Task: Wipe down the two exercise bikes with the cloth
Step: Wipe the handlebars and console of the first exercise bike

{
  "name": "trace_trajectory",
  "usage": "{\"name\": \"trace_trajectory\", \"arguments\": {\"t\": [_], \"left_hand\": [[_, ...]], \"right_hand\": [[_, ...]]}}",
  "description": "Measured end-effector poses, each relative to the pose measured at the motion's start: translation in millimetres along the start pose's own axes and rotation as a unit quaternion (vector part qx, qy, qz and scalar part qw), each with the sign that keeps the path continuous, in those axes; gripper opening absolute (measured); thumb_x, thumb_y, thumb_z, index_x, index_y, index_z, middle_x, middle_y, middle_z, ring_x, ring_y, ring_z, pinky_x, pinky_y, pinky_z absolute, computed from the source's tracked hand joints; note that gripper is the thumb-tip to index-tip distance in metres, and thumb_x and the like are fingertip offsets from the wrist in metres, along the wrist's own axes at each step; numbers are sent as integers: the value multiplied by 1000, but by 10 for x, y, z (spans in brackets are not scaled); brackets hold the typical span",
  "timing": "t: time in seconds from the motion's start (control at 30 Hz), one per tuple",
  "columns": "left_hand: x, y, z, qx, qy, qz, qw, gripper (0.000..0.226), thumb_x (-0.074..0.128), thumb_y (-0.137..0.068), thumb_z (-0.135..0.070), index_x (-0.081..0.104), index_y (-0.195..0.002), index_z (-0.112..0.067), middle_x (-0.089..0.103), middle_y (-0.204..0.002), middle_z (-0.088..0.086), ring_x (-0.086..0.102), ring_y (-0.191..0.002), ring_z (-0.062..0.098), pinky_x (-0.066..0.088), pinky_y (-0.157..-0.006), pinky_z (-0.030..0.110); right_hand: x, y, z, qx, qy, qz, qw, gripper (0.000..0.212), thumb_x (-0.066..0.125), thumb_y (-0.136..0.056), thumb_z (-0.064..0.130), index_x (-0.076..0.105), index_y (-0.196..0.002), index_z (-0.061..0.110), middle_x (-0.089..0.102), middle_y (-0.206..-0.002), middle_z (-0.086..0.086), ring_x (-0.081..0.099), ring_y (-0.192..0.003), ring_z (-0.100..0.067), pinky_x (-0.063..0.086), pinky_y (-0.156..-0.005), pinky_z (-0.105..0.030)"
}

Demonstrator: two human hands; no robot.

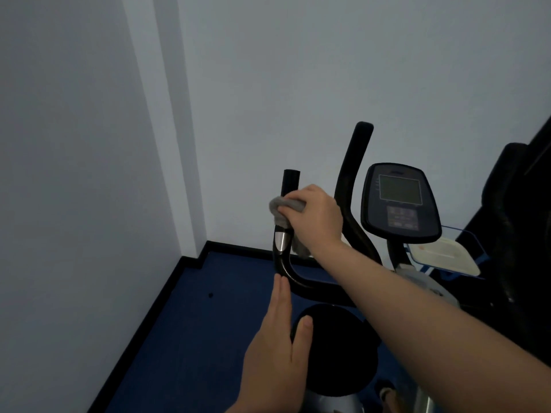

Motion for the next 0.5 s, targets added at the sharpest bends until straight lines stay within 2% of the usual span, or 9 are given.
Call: {"name": "trace_trajectory", "arguments": {"t": [0.13, 0.23, 0.3, 0.37, 0.5], "left_hand": [[-3, -20, 14, 1, -16, 13, 1000, 68, 7, -72, -78, -25, -130, -61, -26, -138, -50, -11, -115, -39, 6, -82, -13], [4, -42, 28, 7, -26, 21, 999, 60, 13, -84, -69, -27, -127, -60, -29, -136, -49, -13, -113, -41, 3, -83, -13], [-2, -45, 35, 8, -32, 30, 999, 58, 22, -95, -57, -27, -127, -60, -31, -136, -49, -14, -111, -41, 4, -82, -13], [-5, -45, 45, 7, -37, 35, 999, 58, 23, -96, -55, -26, -127, -60, -32, -135, -48, -15, -109, -42, 6, -81, -13], [-6, -44, 40, 8, -35, 40, 999, 57, 20, -94, -57, -27, -127, -60, -31, -138, -46, -16, -109, -42, 6, -81, -12]], "right_hand": [[-107, -124, 22, -52, 47, 32, 997, 11, 70, -84, 28, 75, -94, 25, 60, -93, 9, 56, -84, -9, 39, -67, -24], [-127, -344, 163, -96, 57, 12, 994, 9, 67, -85, 16, 75, -90, 14, 61, -94, 2, 57, -82, -14, 34, -59, -11], [-130, -452, 215, -70, 44, -35, 996, 8, 68, -85, 19, 74, -90, 17, 61, -95, 4, 58, -83, -12, 34, -59, -16], [-76, -406, 191, -38, 26, -51, 998, 9, 70, -84, 22, 75, -91, 21, 60, -95, 7, 58, -84, -11, 39, -64, -23], [-29, -228, 83, -33, 49, 27, 998, 12, 71, -82, 29, 74, -93, 28, 61, -98, 10, 57, -89, -10, 40, -69, -25]]}}
Point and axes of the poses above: each hand's wrist, its own y-axis away from the middle knuckle, its own x-axis out of the palm, z = x × y, the point moved 1 cm from there along -y, towards the middle knuckle
